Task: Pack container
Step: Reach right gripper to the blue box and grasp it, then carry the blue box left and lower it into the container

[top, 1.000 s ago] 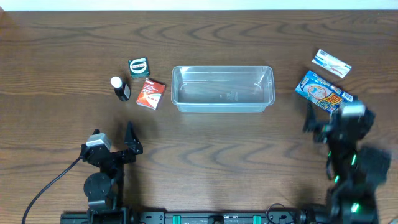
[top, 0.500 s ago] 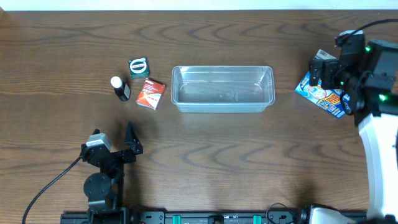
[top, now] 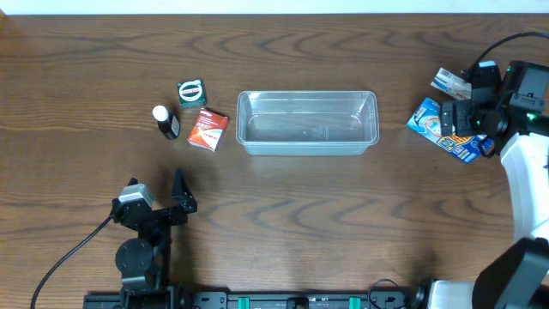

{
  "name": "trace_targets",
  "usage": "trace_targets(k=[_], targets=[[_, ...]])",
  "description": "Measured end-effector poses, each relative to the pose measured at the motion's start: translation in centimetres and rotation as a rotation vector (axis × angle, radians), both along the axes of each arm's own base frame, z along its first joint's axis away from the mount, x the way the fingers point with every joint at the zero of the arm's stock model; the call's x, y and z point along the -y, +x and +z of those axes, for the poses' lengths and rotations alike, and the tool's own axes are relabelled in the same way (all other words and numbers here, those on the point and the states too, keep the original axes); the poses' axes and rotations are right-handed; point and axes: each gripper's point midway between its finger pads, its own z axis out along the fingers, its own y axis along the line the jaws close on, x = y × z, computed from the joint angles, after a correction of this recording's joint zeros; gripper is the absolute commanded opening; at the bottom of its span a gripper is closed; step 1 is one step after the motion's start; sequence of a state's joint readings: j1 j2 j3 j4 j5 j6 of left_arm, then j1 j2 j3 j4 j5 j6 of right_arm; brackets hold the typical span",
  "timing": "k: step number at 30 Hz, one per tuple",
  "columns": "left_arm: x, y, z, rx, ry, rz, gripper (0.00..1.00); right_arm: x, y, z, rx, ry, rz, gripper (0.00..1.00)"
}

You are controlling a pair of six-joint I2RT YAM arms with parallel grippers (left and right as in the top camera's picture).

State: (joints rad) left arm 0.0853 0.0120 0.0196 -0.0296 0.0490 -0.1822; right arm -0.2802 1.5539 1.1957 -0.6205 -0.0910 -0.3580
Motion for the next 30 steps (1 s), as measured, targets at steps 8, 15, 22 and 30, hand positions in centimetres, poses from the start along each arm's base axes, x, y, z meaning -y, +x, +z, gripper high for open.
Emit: trace_targets(k=[8,15,22,30], targets=[[0.0,0.0,0.0,0.0,0.0,0.0,0.98,0.3,0.2,-4.9,-0.121,0.012,0.022,0.91],[0.0,0.0,0.0,0.0,0.0,0.0,0.98,0.4,0.1,-7.6,-0.184,0.018,0.036,0.46],[0.0,0.0,0.0,0.0,0.0,0.0,0.98,0.4,-0.1,-7.9,-0.199,0.022,0.032,0.16],[0.0,0.0,0.0,0.0,0.0,0.0,0.98,0.2,-0.6,-6.1,-0.171,0.041,-0.012,0.01]])
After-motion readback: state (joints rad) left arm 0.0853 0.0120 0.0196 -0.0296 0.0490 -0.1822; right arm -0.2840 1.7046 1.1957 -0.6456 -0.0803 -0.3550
